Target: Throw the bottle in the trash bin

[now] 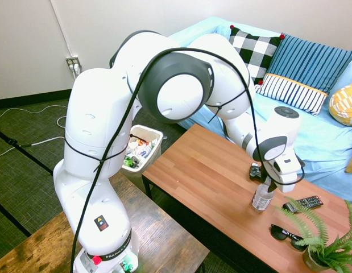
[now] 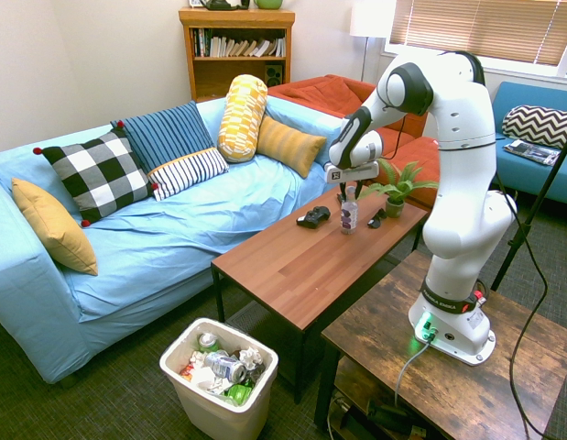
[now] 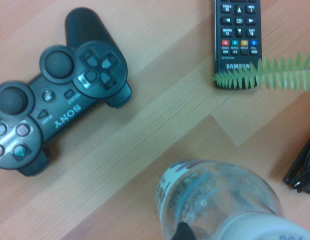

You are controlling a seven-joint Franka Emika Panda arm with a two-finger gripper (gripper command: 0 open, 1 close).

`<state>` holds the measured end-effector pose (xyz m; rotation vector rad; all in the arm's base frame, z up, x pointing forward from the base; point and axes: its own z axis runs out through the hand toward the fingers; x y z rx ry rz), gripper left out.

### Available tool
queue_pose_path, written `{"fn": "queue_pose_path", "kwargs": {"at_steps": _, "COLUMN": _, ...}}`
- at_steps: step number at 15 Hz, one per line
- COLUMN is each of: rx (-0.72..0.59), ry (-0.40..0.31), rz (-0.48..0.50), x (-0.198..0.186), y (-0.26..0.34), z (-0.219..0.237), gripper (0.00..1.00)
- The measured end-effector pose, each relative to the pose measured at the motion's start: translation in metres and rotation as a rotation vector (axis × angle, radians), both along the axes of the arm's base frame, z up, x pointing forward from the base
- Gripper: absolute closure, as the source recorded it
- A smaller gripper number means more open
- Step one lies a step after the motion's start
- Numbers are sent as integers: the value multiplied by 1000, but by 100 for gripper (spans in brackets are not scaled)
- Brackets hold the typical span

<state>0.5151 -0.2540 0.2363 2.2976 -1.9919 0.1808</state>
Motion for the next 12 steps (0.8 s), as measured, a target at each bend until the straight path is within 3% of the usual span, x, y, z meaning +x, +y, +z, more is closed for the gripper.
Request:
{"fn": "queue_pose_path", "kwargs": {"at_steps": 7, "rx": 2, "ry": -40, "rz": 65, "x": 12, "y": 26, "z": 24, "gripper": 100}}
{"fn": "queue_pose_path", "kwargs": {"at_steps": 12, "rx": 11, "ry": -197, "rz": 283, "x": 10, "y": 177, "z": 123, "gripper": 100}}
